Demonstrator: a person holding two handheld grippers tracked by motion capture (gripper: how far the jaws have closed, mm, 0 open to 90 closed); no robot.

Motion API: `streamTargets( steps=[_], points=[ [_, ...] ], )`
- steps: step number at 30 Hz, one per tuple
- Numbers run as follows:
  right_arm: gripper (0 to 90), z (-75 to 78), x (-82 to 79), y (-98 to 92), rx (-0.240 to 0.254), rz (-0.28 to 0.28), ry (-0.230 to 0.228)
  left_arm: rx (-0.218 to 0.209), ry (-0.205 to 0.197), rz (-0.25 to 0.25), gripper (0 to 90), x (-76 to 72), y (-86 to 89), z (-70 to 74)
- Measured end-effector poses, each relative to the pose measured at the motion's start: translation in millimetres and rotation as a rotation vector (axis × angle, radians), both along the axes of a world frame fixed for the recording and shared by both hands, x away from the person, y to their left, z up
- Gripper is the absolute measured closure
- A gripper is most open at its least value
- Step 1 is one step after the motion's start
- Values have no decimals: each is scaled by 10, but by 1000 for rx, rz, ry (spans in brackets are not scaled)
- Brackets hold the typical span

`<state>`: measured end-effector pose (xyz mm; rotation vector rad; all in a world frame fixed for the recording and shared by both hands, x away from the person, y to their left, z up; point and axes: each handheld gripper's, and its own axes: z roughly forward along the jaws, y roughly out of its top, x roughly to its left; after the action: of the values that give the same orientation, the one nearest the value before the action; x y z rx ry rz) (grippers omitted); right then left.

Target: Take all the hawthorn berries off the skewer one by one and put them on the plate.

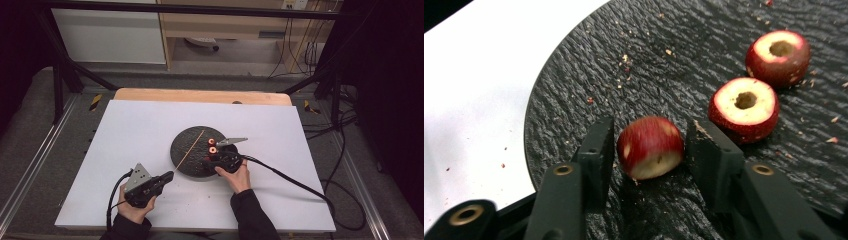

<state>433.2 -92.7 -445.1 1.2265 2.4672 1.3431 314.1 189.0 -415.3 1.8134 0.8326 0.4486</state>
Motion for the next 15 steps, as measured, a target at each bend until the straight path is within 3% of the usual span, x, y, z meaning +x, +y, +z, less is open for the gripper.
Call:
streamTargets(
  steps=[6, 15],
  points=[
    [468, 114, -77, -101, 19, -10, -35, 1, 2, 1, 882, 3, 3, 4],
    [240, 239, -215, -439, 17, -37, -84, 10, 23, 5, 882, 28, 1, 16]
  ],
)
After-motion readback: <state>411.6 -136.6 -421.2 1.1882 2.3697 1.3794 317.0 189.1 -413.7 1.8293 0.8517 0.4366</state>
